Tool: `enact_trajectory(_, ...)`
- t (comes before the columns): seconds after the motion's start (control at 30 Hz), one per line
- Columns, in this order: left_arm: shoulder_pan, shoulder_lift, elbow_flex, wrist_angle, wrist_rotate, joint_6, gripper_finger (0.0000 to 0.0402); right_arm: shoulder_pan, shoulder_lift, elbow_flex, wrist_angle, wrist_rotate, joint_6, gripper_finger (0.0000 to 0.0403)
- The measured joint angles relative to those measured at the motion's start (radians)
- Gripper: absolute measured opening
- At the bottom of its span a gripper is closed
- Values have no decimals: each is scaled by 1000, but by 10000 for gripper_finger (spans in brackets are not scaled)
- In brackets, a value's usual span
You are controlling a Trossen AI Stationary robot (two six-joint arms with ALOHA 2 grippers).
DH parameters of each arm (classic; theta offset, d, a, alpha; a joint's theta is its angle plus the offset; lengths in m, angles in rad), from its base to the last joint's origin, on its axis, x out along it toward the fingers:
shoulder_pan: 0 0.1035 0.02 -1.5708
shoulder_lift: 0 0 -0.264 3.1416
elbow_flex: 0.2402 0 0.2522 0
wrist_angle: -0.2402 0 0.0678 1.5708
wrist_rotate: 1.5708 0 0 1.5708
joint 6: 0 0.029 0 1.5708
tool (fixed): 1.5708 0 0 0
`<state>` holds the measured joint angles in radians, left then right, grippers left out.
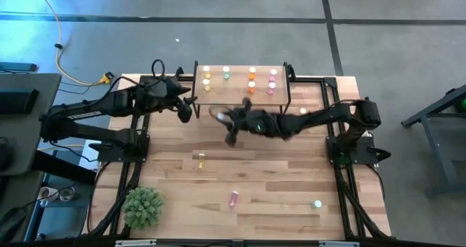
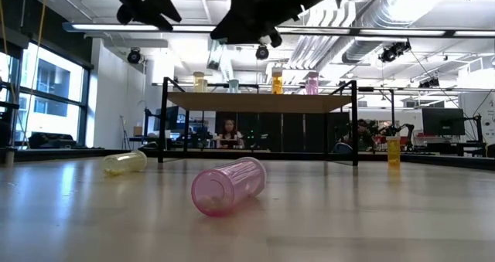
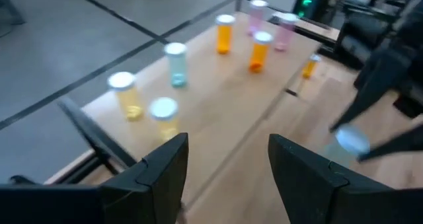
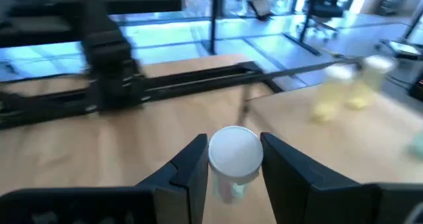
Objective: Pick and place medicine bottles onto shelf by color
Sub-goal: Put the left blue pill bottle on the shelf aligned with the other blue pill bottle
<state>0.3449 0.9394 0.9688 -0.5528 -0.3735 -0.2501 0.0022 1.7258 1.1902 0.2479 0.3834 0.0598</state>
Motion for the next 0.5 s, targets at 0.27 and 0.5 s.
enact_trajectory(0.27,111,0,0,4,2,0,197,-161,0,153,-166,-79,-16,113)
enact_trajectory(0.5,157,0,0,4,30,0,197,-247,0,213,-228,-107,-16,113)
